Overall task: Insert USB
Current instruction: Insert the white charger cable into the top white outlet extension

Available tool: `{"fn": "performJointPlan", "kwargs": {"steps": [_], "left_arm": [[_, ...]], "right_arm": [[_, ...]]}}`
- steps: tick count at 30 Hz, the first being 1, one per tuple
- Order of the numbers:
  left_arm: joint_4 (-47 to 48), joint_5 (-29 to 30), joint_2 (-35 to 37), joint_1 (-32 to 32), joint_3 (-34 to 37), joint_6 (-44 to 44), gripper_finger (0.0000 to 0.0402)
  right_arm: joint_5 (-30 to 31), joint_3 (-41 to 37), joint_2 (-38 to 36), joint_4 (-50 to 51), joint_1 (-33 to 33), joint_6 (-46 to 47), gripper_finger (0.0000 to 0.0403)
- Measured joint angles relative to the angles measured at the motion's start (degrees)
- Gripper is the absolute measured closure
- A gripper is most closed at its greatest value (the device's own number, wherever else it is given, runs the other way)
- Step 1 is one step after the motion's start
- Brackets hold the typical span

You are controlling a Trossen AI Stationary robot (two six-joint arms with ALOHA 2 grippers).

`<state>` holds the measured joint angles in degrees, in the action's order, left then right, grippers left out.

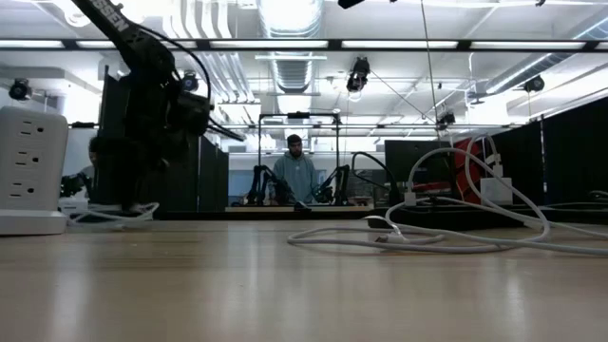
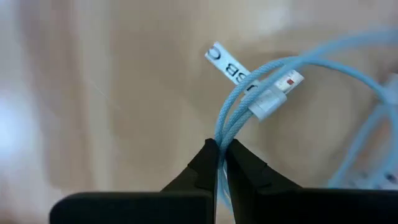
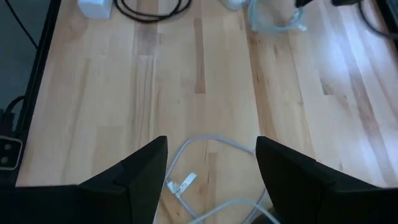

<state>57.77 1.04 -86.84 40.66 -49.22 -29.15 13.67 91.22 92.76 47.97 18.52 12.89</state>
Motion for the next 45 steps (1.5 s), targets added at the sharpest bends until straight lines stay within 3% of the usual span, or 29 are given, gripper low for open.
{"fn": "performJointPlan", "kwargs": {"steps": [4,11,16,21,24,29,38,42,45], "left_arm": [[5.98,-1.87,0.12,0.0,-2.67,5.53,0.0401],[10.55,-14.85,0.42,0.0,-8.73,11.54,0.0401],[15.79,-25.1,-0.12,0.0,-13.75,15.04,0.0401],[14.14,-36.89,0.19,0.0,-17.68,19.14,0.0401],[11.38,-39.96,0.21,-0.02,-20.01,22.34,0.0401],[6.95,-44.88,0.27,-0.13,-23.25,25.58,0.0401],[-5.15,-51.31,0.94,-3.55,-26.16,35.02,0.0401],[-12.36,-50.44,2.59,-5.97,-25.35,40.26,0.0401],[-20.83,-46.04,4.89,-7.29,-24.47,45.88,0.0401]], "right_arm": [[0.01,0.0,-0.01,-0.82,-1.04,-1.65,0.0167],[1.57,0.0,0.03,-3.85,-3.99,-4.76,0.0173],[1.34,-2.93,0.03,-15.22,-6.88,-7.57,0.0171],[1.37,-9.83,0.1,-29.23,-9.13,-6.76,0.0167],[1.06,-15.15,0.12,-38.25,-10.15,1.54,0.0172],[0.9,-20.92,0.12,-47.5,-11.58,23.61,0.0187],[1.07,-25.95,2.23,-65.59,-15.41,47.6,0.0203],[5.52,-28.86,2.37,-74.3,-16.64,58.4,0.0202],[8.78,-30.14,2.33,-77.28,-16.95,65.17,0.0197]]}}
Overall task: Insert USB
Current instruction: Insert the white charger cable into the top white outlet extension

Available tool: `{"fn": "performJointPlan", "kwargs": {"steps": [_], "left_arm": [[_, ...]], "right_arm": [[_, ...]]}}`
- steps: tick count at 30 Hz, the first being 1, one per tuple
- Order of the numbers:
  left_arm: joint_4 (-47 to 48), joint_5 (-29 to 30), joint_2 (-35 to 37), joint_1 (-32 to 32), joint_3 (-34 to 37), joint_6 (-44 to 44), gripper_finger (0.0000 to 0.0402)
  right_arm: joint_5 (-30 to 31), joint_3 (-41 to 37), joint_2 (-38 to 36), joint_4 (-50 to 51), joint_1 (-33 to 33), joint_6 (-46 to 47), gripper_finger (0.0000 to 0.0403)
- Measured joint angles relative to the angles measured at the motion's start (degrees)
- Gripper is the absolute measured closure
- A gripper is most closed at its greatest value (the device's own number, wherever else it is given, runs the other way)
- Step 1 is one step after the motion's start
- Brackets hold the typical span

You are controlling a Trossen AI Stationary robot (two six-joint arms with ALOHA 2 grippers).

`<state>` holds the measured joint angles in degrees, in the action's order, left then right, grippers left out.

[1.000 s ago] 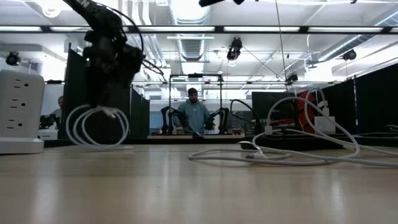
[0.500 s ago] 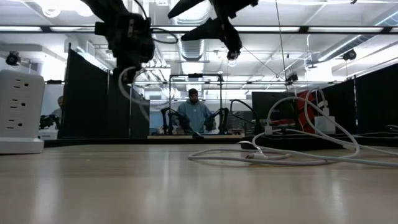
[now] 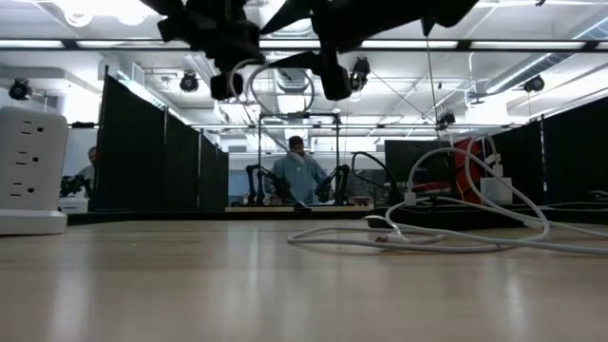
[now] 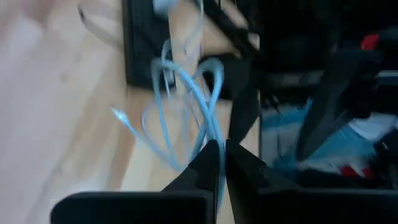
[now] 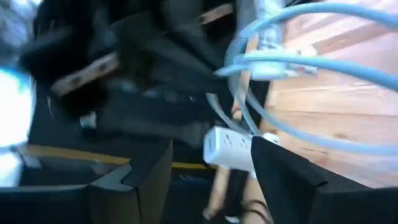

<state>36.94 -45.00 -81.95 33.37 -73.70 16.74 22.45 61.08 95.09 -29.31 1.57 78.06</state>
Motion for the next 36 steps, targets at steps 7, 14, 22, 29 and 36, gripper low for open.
{"fn": "performJointPlan", "kwargs": {"steps": [7,14,22,29,36], "left_arm": [[-17.87,7.61,5.76,-0.44,5.38,11.64,0.0401],[-18.73,8.71,8.32,-0.92,12.99,10.85,0.0401],[-18.57,22.55,4.93,-5.45,20.38,-0.14,0.0401],[-23.04,26.18,-5.61,-7.07,21.91,5.9,0.0402],[-23.72,24.96,-17.98,-7.1,19.58,11.94,0.0372]], "right_arm": [[9.07,0.16,-0.09,-6.79,-0.34,-2.45,0.0177],[1.37,1.2,-0.54,-2.07,-3.12,-7.89,0.0178],[-4.95,2.88,-7.88,15.61,-4.99,-33.8,0.0192],[-4.47,10.8,-13.57,43.91,-4.99,-45.94,0.0182],[-4.95,15.28,-14.05,54.23,-4.86,-47.25,0.0154]]}}
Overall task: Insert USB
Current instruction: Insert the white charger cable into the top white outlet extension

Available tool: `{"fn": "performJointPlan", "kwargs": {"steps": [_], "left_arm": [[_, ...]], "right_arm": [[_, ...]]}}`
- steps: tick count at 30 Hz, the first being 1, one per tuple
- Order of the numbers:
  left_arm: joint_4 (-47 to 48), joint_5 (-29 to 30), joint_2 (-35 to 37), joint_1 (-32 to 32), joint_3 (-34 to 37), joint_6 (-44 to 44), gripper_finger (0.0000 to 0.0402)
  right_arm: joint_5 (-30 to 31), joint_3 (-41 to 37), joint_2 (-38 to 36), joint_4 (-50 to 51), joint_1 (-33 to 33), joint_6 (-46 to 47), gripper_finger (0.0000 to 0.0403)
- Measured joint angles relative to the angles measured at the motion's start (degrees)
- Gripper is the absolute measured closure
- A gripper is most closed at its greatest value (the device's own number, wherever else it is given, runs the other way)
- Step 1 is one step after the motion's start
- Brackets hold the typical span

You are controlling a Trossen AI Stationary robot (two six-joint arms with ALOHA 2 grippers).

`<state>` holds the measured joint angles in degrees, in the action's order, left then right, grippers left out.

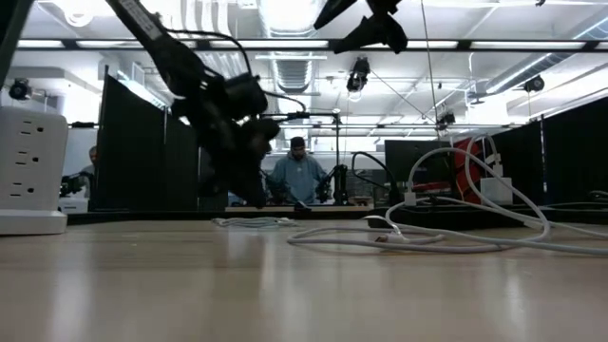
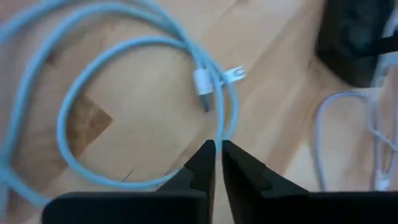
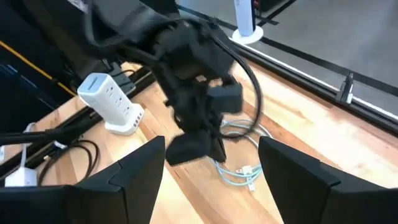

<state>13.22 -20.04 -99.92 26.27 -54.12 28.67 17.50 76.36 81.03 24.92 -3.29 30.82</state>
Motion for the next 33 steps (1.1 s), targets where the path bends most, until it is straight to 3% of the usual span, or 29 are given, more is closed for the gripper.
{"fn": "performJointPlan", "kwargs": {"steps": [7,12,19,27,33], "left_arm": [[-0.65,3.37,-3.82,-0.12,-6.74,-0.18,0.0311],[0.48,5.89,-6.76,-0.1,-9.79,0.65,0.0295],[4.26,6.04,-11.97,-0.33,-12.85,0.9,0.0298],[7.25,5.62,-12.13,-0.67,-13.8,0.52,0.0301],[7.75,5.67,-12.27,-1.66,-13.72,-0.01,0.0347]], "right_arm": [[-1.99,0.28,0.09,2.01,0.01,-0.86,0.013],[-4.22,0.28,0.09,2.9,0.02,-0.84,0.0123],[-5.8,0.28,0.09,4.79,0.02,-1.08,0.0128],[-5.97,0.26,0.07,6.31,0.02,-2.01,0.0119],[-5.97,0.26,0.07,6.34,0.02,-2.43,0.0124]]}}
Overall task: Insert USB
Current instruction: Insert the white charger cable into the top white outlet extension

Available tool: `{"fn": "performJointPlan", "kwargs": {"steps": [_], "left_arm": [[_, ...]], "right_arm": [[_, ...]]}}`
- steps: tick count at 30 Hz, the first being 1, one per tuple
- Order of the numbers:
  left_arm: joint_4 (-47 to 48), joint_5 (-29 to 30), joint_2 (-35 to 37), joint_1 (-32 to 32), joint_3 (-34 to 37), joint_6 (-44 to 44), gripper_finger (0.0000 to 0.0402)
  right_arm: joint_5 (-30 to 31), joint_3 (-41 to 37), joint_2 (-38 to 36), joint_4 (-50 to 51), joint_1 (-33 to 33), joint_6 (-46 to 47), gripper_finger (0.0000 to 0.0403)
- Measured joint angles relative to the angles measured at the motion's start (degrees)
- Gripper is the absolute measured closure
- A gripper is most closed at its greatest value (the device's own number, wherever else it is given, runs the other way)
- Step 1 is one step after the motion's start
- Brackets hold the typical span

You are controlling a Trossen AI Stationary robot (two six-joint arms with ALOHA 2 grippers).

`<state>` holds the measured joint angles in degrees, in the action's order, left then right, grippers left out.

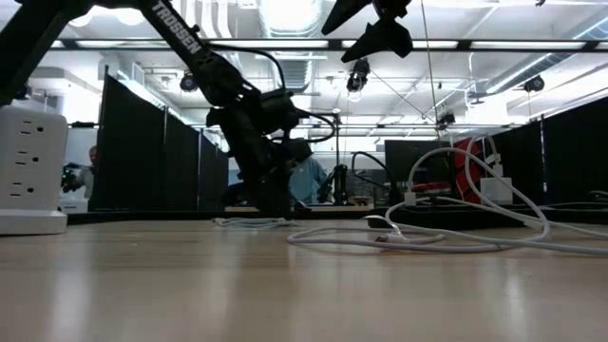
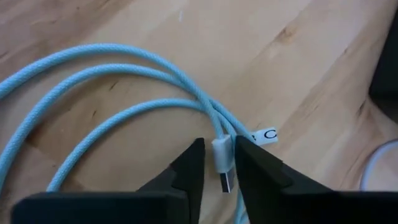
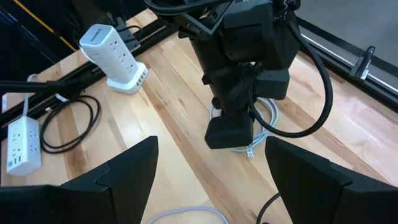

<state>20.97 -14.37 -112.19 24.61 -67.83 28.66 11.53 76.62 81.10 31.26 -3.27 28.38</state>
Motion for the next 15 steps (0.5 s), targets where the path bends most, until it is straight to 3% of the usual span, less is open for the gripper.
{"fn": "performJointPlan", "kwargs": {"steps": [4,9,15], "left_arm": [[0.0,-0.15,-0.08,-1.3,0.04,-1.55,0.0393],[1.74,-0.42,0.54,-1.84,-0.09,-2.84,0.0398],[5.63,-2.99,5.5,-2.04,-2.66,-6.79,0.0398]], "right_arm": [[0.0,0.0,0.0,-0.02,0.0,-1.18,0.0129],[0.02,0.0,-0.71,0.07,0.0,-6.68,0.0128],[0.02,-0.02,-4.8,0.55,0.31,-22.53,0.0125]]}}
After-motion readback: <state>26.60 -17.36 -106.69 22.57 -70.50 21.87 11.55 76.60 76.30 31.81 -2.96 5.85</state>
